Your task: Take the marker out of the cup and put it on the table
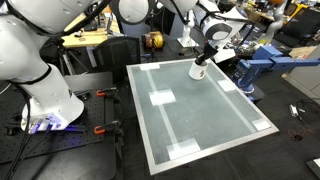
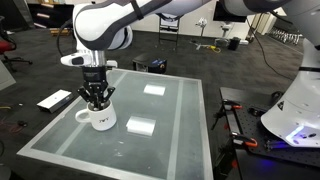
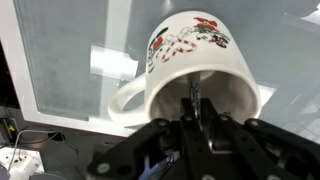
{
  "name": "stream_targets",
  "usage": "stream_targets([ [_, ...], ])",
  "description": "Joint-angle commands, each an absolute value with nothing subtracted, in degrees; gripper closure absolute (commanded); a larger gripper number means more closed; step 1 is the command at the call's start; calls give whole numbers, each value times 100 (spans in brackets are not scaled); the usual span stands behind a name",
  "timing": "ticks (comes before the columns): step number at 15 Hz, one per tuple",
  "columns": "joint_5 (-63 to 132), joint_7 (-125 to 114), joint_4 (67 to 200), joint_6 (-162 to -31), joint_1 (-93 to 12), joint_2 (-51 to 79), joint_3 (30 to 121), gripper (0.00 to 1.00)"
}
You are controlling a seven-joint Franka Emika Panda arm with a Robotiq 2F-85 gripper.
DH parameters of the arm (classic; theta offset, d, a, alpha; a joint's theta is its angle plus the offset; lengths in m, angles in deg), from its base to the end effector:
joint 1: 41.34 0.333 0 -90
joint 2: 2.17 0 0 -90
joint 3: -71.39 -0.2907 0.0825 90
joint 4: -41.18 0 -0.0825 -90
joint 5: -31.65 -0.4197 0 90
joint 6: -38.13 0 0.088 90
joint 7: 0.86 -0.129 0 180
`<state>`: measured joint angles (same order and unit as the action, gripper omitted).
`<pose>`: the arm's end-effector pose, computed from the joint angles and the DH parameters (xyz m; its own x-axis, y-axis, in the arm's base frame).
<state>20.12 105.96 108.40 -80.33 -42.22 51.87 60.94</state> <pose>0.7622 0.1098 0.1678 -0.2747 0.9073 0.3184 0.9596 0.2797 0.0308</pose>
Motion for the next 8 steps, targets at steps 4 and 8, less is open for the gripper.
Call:
stream_targets([
  [4,2136,10583,10897,-8086,-4280,4906,6036,97],
  [8,2056,10642,11141,-8168,-4335,4521,5980,97],
])
